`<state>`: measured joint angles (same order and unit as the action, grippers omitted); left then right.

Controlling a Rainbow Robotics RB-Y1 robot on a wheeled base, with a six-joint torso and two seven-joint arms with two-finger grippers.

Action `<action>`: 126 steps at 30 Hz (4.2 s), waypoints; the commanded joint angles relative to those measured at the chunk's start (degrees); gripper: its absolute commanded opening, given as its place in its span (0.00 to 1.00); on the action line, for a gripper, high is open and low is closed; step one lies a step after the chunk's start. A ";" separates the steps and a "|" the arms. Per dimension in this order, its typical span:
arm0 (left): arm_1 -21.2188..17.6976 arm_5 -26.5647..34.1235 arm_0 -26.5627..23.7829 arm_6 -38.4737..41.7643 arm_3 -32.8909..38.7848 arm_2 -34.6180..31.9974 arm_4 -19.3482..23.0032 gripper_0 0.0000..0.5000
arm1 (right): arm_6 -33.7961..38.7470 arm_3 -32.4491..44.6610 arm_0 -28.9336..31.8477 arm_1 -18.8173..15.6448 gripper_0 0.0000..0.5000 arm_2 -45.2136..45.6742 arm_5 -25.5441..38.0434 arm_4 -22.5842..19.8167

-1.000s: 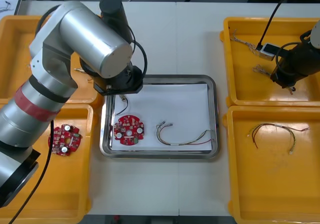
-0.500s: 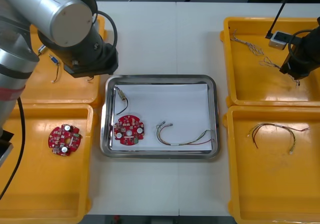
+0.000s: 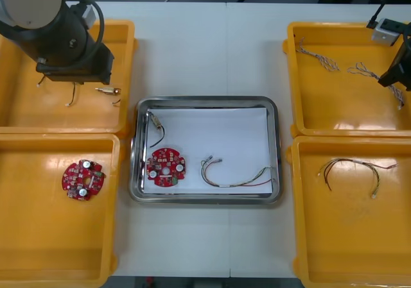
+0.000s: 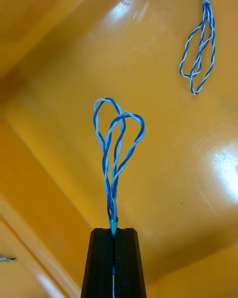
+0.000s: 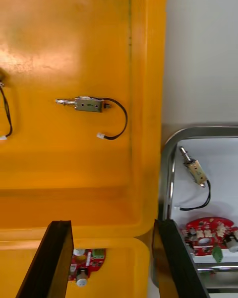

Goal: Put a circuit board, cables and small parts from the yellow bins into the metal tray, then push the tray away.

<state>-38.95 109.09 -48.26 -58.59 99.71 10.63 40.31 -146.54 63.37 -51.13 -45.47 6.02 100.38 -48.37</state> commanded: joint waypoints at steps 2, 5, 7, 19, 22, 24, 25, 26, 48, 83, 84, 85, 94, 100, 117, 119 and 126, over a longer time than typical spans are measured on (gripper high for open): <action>-3.06 -2.48 -2.71 -0.65 -2.85 -1.57 -2.70 0.94 | -1.47 6.24 -1.78 -2.07 0.00 3.82 4.64 0.47; -3.50 -4.15 -2.71 -1.18 -4.96 -1.84 -3.93 0.94 | -1.47 9.93 -1.78 -0.67 0.00 3.74 7.46 0.38; -3.50 -4.59 -2.71 -1.53 -5.49 -1.84 -4.63 0.94 | -1.38 11.60 -1.78 -0.05 0.00 3.82 8.42 0.38; -3.42 -10.92 -2.63 -3.82 -12.96 -2.98 -9.11 0.94 | 0.82 24.96 -1.69 8.56 0.00 2.77 9.62 0.12; -3.50 -12.85 -2.63 -4.26 -14.46 -3.33 -9.11 0.95 | 1.69 25.84 -1.69 9.53 0.00 1.10 9.62 -0.41; -3.50 -14.08 -2.45 -4.78 -15.16 -3.42 -9.11 0.94 | 2.40 26.45 -1.69 10.14 0.00 -0.31 9.62 -0.59; -3.50 -14.34 -2.36 -4.87 -15.16 -3.51 -9.11 0.94 | 2.57 26.54 -1.69 10.32 0.00 -0.57 9.62 -0.67; -3.59 -14.96 -2.10 -5.31 -15.16 -3.59 -9.03 0.94 | 3.19 26.98 -1.69 10.67 0.00 -1.27 9.62 -0.94; -7.81 -16.89 1.94 -18.67 -13.49 -6.23 -3.05 0.94 | 28.24 43.86 4.55 14.10 0.00 -18.33 8.07 -1.73; -1.04 -18.91 9.33 -6.80 -10.59 -13.17 -9.82 0.95 | 34.57 34.89 4.46 15.06 0.00 -45.48 -20.32 4.51; -0.78 -18.91 9.33 -6.01 -10.68 -13.53 -9.64 0.94 | 34.30 34.45 4.29 15.15 0.00 -45.75 -20.76 4.69; -0.43 -18.83 9.33 -4.78 -10.76 -13.53 -9.38 0.95 | 33.95 33.75 4.11 15.06 0.00 -46.19 -21.20 4.69; 1.86 -18.83 9.33 -1.00 -10.76 -13.53 -9.73 0.95 | 33.07 31.46 3.58 15.15 0.00 -48.12 -21.90 5.22; 3.26 -18.74 9.24 1.46 -10.76 -13.61 -11.40 0.94 | 33.07 31.46 3.58 15.15 0.00 -48.65 -21.90 5.30; 8.63 -13.20 7.04 23.34 -10.68 -13.61 -21.24 0.94 | 32.54 31.99 3.32 15.15 1.00 -46.98 -20.49 5.83; 9.15 -13.11 6.95 26.07 -10.68 -13.61 -22.03 0.95 | 32.37 32.87 3.06 15.15 1.00 -45.66 -18.65 5.74; 9.77 -13.20 6.87 33.45 -10.68 -13.61 -22.12 0.95 | 32.28 37.35 2.88 15.24 1.00 -40.39 -11.00 4.95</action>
<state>-30.16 95.46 -39.14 -33.90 87.49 -1.23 18.75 -112.68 97.01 -46.79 -31.37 -38.64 87.11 -42.70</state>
